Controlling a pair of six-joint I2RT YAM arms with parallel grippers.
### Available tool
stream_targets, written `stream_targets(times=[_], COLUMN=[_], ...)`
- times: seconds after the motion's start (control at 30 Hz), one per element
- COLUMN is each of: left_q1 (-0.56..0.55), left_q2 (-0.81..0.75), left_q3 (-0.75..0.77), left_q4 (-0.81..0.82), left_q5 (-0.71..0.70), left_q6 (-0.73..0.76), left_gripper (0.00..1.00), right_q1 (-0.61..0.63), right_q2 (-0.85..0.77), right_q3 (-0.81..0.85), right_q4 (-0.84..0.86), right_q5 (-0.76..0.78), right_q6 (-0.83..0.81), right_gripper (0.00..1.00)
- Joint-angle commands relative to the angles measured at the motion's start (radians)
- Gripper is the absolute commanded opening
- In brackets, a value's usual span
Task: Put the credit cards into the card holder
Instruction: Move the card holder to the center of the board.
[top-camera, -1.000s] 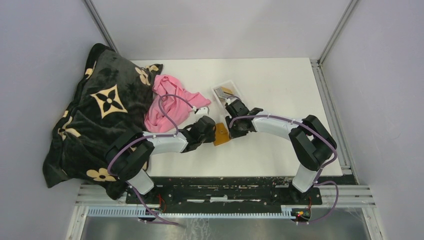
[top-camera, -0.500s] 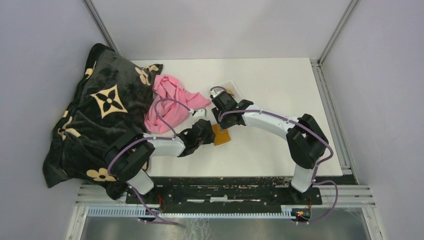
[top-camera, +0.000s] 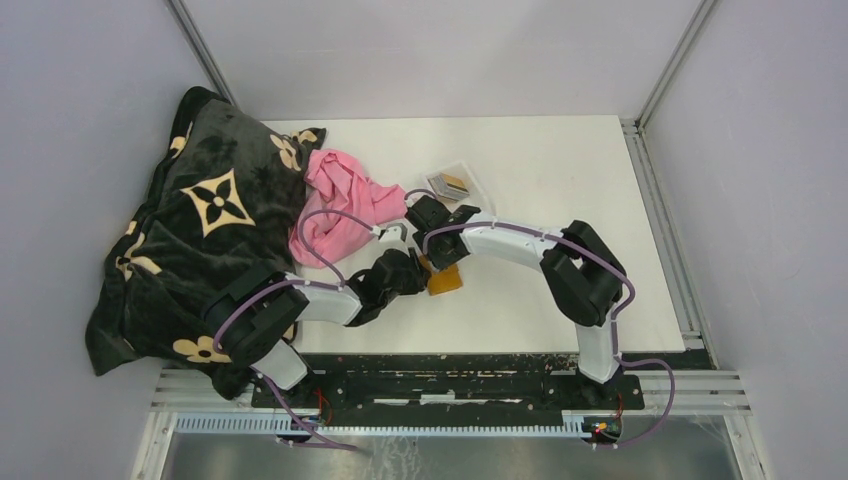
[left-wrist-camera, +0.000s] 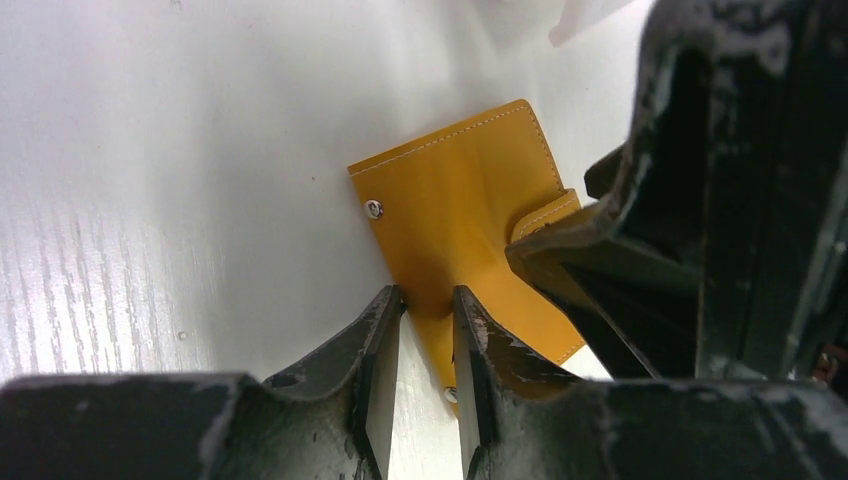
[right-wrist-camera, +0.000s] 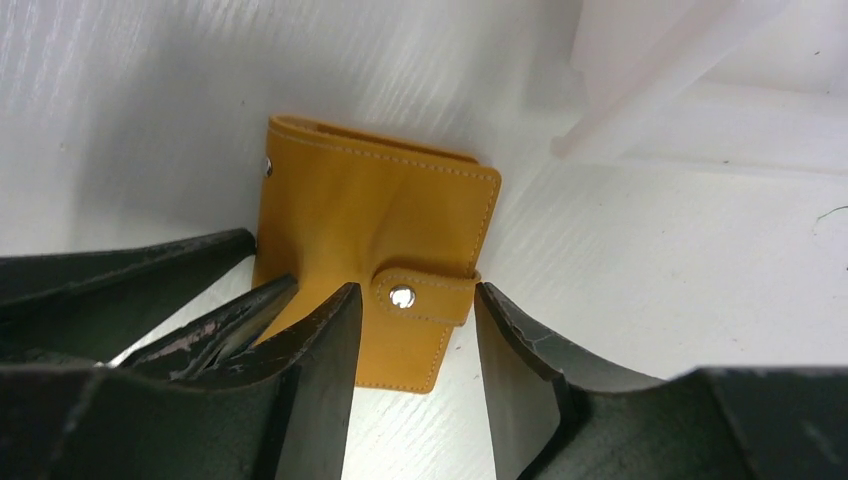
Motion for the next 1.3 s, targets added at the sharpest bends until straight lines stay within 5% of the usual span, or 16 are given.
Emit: stream_targets(times=[0.0, 0.53, 1.1, 1.27], left_q1=[-0.002, -0.003, -0.003, -0.003], left_q2=[0.011, 0.029, 0.113, 0.08], left_q3=[-0.061, -0.084, -0.037, -0.029], left_q4=[-0.009, 0.038, 0.014, 0.015], left_q5=[0.055, 0.068, 0.064, 0.063], left_q6=[-0.04, -0.069, -0.097, -0.087], left_gripper=[0.32, 0.31, 0.28, 0.35], right_q1=[0.014, 0.044, 0.044, 0.044], right_q2=[0.024, 0.094, 0.04, 0.029], right_q3=[0.061, 0.027, -0.12, -0.125], right_q4=[-0.022, -0.106, -0.069, -0.066], right_q5=[0.056, 0.169, 0.283, 0.277], right_q6=[-0.006, 0.046, 0.069, 0.062], right_gripper=[0.52, 0.49, 0.28, 0.34])
